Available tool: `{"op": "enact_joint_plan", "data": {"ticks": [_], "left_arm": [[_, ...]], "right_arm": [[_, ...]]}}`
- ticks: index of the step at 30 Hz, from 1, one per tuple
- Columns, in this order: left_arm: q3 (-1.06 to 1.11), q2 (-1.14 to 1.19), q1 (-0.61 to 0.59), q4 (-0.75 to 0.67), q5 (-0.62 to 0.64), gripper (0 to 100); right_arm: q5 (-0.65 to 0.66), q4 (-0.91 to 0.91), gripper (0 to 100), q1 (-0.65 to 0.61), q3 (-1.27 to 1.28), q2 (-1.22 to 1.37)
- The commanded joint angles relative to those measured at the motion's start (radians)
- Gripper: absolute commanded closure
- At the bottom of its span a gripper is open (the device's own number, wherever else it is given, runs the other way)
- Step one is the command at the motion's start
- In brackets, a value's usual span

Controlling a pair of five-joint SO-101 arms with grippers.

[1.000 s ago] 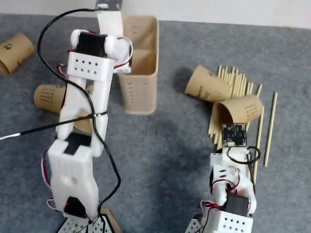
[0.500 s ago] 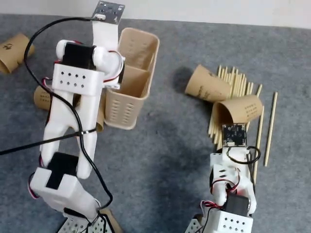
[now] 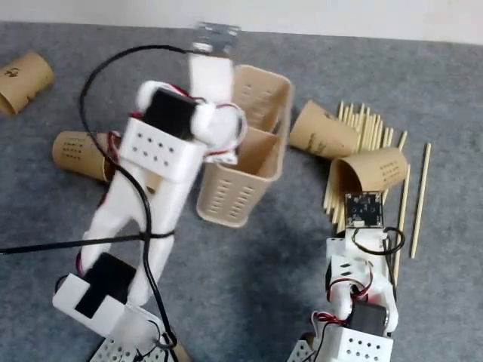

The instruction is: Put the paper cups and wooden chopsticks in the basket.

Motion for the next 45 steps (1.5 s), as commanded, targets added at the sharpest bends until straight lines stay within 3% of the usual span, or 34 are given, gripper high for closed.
{"op": "enact_joint_plan", "data": {"ticks": [1,7,12,17,23,26,30,35,38,45], "left_arm": [[-0.002,-0.051,0.015,0.002,0.009,100],[0.177,-0.047,-0.018,-0.04,-0.009,99],[0.24,-0.056,-0.128,-0.08,-0.167,91],[0.131,-0.074,-0.208,-0.044,-0.301,80],[-0.051,-0.148,-0.3,-0.009,-0.371,79],[-0.084,-0.194,-0.41,-0.014,-0.428,79],[-0.067,-0.174,-0.651,-0.031,-0.545,79],[0.036,0.022,-0.888,-0.204,-0.606,79],[0.05,0.15,-0.901,-0.192,-0.64,79],[0.067,0.214,-0.769,0.02,-0.792,73]], "right_arm": [[0.008,-0.018,77.9,-0.008,0.067,-0.008],[0.008,-0.018,77.9,-0.008,0.067,-0.008],[0.008,-0.018,77.9,-0.01,0.067,-0.008],[0.011,-0.018,77.9,-0.033,0.067,-0.008],[0.011,-0.018,77.9,-0.033,0.067,-0.008],[0.011,-0.018,77.9,-0.033,0.068,-0.008],[0.011,-0.018,77.9,-0.033,0.068,-0.008],[0.012,-0.018,77.9,-0.035,0.068,-0.008],[0.012,-0.018,77.9,-0.035,0.068,-0.008],[0.012,-0.018,77.9,-0.035,0.068,-0.008]]}}
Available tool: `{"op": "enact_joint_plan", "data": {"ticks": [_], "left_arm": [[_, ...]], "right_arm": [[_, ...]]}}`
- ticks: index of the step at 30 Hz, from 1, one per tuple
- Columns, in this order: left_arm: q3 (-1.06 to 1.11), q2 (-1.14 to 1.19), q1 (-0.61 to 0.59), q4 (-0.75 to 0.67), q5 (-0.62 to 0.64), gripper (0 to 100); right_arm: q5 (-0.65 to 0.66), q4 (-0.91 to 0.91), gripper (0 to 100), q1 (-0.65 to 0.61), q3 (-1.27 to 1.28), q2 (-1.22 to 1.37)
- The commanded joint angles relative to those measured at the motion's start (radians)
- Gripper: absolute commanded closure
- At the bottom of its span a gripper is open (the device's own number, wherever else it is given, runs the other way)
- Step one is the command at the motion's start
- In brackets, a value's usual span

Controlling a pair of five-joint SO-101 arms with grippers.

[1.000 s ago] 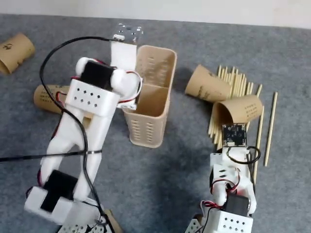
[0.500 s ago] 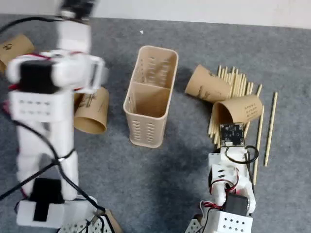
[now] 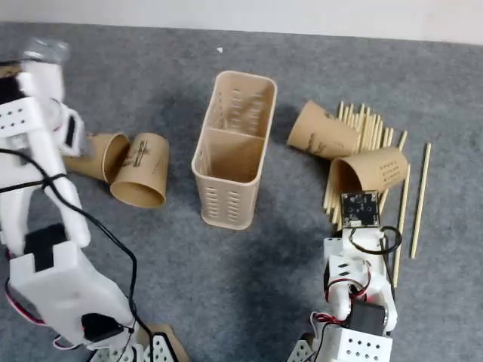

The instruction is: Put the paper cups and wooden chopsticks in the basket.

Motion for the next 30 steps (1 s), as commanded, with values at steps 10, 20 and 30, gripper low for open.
{"op": "enact_joint_plan", "data": {"ticks": [10,20,30], "left_arm": [[0.268,-0.321,0.185,0.031,-0.451,73],[0.905,-0.717,0.151,-0.54,-0.626,73],[1.268,-0.819,0.199,-1.079,-0.563,73]], "right_arm": [[0.012,-0.018,77.9,-0.008,0.068,-0.008],[0.014,-0.018,77.9,-0.008,0.068,-0.008],[0.014,-0.018,77.9,-0.01,0.068,-0.008]]}}
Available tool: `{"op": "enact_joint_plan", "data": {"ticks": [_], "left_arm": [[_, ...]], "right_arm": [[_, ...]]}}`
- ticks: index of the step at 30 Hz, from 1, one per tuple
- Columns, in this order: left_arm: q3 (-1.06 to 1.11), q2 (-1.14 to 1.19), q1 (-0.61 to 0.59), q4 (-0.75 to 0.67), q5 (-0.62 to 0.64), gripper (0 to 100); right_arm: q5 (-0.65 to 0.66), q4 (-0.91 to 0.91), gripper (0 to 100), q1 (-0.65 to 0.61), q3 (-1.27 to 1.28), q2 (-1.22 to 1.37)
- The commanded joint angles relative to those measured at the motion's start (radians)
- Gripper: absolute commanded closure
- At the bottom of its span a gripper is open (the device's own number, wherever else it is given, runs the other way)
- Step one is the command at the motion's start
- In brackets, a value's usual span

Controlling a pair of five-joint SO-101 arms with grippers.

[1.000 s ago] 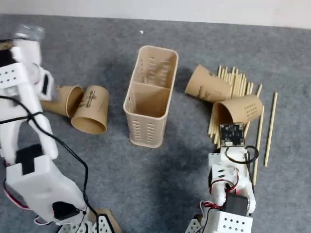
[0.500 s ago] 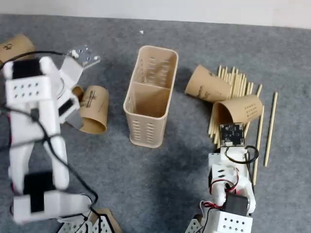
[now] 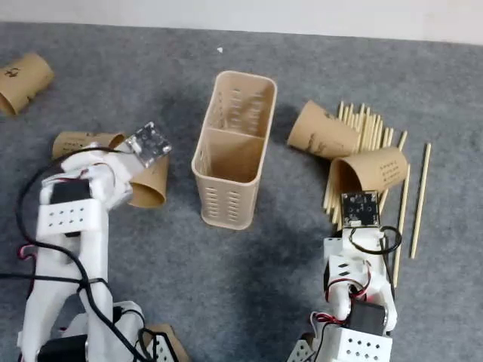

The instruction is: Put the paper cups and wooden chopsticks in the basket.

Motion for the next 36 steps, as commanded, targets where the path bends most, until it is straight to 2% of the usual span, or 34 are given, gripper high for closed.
{"op": "enact_joint_plan", "data": {"ticks": [1,5,8,11,13,16,21,25,28,31,36], "left_arm": [[0.005,0.007,0.027,-0.135,0.064,73],[-0.004,0.137,0.053,-0.273,0.104,73],[-0.073,0.255,0.096,-0.278,0.173,74],[-0.185,0.348,0.117,-0.258,0.259,82],[-0.285,0.377,0.124,-0.166,0.288,89],[-0.501,0.377,0.122,0.063,0.356,100],[-1.001,0.387,0.14,0.509,0.496,100],[-1.374,0.387,0.252,0.755,0.583,100],[-1.547,0.389,0.384,0.845,0.632,100],[-1.589,0.389,0.512,0.873,0.698,100],[-1.589,0.45,0.596,0.873,0.776,100]], "right_arm": [[0.014,-0.018,77.9,-0.01,0.068,-0.008],[0.014,-0.018,77.9,-0.01,0.068,-0.008],[0.014,-0.018,77.9,-0.01,0.068,-0.008],[0.014,-0.018,77.9,-0.01,0.068,-0.008],[0.014,-0.018,77.9,-0.01,0.068,-0.008],[0.014,-0.018,77.9,-0.01,0.068,-0.008],[0.014,-0.018,77.9,-0.01,0.068,-0.008],[0.014,-0.018,77.9,-0.01,0.068,-0.008],[0.014,-0.018,77.9,-0.01,0.068,-0.008],[0.014,-0.018,77.9,-0.01,0.068,-0.008],[0.014,-0.018,77.9,-0.01,0.068,-0.008]]}}
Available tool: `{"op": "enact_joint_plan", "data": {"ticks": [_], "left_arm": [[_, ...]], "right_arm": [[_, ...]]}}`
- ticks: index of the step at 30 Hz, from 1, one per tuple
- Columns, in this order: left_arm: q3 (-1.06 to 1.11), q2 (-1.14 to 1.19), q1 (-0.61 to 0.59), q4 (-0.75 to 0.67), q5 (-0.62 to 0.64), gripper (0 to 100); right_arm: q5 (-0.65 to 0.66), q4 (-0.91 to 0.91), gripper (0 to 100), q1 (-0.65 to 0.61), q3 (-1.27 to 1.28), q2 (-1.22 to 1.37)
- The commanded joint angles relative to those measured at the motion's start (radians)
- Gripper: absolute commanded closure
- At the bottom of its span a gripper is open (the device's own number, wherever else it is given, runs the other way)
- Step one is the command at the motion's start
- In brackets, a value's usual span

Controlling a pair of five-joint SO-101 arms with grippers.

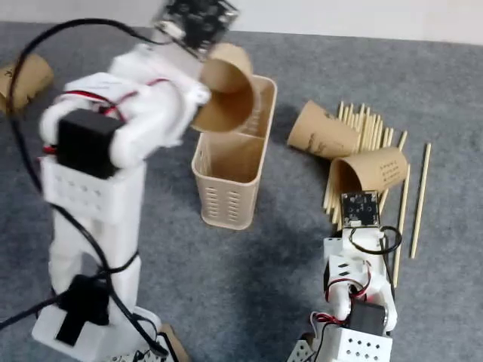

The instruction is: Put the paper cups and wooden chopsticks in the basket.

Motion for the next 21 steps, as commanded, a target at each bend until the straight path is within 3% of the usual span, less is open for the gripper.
{"op": "enact_joint_plan", "data": {"ticks": [1,7,12,17,21], "left_arm": [[-0.035,0.068,0.041,0.003,0.046,100],[-0.038,0.285,0.004,0.011,0.112,100],[-0.104,0.289,0.021,0.068,0.176,98],[-0.191,0.289,-0.035,0.072,0.189,72],[-0.26,0.297,-0.119,0.064,0.107,71]], "right_arm": [[0.014,-0.018,77.9,-0.01,0.068,-0.008],[0.014,-0.018,77.9,-0.01,0.068,-0.008],[0.014,-0.018,77.9,-0.01,0.068,-0.008],[0.014,-0.018,77.9,-0.01,0.068,-0.008],[0.014,-0.018,77.9,-0.01,0.068,-0.008]]}}
